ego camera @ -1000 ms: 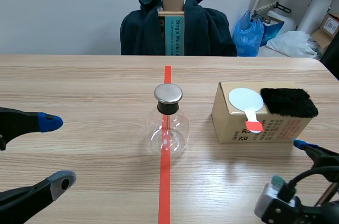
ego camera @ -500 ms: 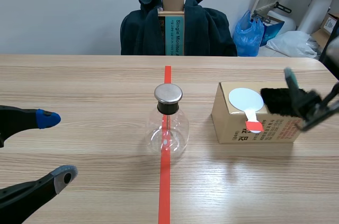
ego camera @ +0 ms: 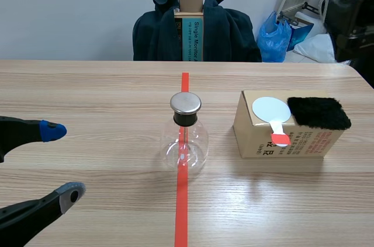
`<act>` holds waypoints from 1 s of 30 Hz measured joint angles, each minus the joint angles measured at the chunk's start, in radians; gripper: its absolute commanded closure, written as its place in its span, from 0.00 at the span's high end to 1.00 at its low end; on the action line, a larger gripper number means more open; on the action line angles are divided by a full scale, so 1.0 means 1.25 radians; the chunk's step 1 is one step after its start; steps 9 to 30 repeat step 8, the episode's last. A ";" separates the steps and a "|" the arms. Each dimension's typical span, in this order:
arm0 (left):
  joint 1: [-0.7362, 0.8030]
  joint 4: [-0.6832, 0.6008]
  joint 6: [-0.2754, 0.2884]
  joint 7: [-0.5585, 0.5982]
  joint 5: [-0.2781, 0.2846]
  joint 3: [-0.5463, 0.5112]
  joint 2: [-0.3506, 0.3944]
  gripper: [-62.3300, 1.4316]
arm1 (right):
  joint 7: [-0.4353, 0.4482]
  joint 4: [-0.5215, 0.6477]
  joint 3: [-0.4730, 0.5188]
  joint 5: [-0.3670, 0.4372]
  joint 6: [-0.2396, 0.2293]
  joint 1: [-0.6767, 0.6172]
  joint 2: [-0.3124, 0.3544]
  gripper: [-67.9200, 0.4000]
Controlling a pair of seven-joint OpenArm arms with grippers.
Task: Do the electroscope experiment.
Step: 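Return to the home posture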
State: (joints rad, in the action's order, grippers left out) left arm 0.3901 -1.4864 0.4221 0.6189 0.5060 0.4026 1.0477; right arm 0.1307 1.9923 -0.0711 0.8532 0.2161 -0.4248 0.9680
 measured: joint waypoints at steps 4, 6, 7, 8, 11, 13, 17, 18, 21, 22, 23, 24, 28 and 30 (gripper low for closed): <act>0.000 0.001 0.000 0.001 0.000 0.000 0.000 1.00 | -0.051 0.000 -0.002 -0.015 -0.064 0.000 -0.028 0.76; 0.000 0.001 0.000 0.001 0.000 0.000 -0.002 1.00 | -0.073 0.000 -0.002 -0.027 -0.089 -0.001 -0.039 0.76; 0.000 0.001 -0.001 0.001 0.000 0.000 -0.006 1.00 | -0.081 0.000 -0.002 -0.039 -0.103 0.000 -0.042 0.76; -0.002 0.001 0.000 0.000 0.000 0.000 -0.014 1.00 | -0.090 0.000 -0.002 -0.048 -0.109 0.000 -0.046 0.76; -0.002 0.001 0.000 0.000 0.000 0.000 -0.014 1.00 | -0.090 0.000 -0.002 -0.048 -0.109 0.000 -0.046 0.76; -0.002 0.001 0.000 0.000 0.000 0.000 -0.014 1.00 | -0.090 0.000 -0.002 -0.048 -0.109 0.000 -0.046 0.76; -0.002 0.001 0.000 0.000 0.000 0.000 -0.014 1.00 | -0.090 0.000 -0.002 -0.048 -0.109 0.000 -0.046 0.76; -0.002 0.001 0.000 0.000 0.000 0.000 -0.014 1.00 | -0.090 0.000 -0.002 -0.048 -0.109 0.000 -0.046 0.76; -0.002 0.001 0.000 0.000 0.000 0.000 -0.014 1.00 | -0.090 0.000 -0.002 -0.048 -0.109 0.000 -0.046 0.76; -0.002 0.001 0.000 0.000 0.000 0.000 -0.014 1.00 | -0.090 0.000 -0.002 -0.048 -0.109 0.000 -0.046 0.76; -0.002 0.001 0.000 0.000 0.000 0.000 -0.014 1.00 | -0.090 0.000 -0.002 -0.048 -0.109 0.000 -0.046 0.76; -0.002 0.001 0.000 0.000 0.000 0.000 -0.014 1.00 | -0.090 0.000 -0.002 -0.048 -0.109 0.000 -0.046 0.76; -0.002 0.001 0.000 0.000 0.000 0.000 -0.014 1.00 | -0.090 0.000 -0.002 -0.048 -0.109 0.000 -0.046 0.76; -0.002 0.001 0.000 0.000 0.000 0.000 -0.014 1.00 | -0.090 0.000 -0.002 -0.048 -0.109 0.000 -0.046 0.76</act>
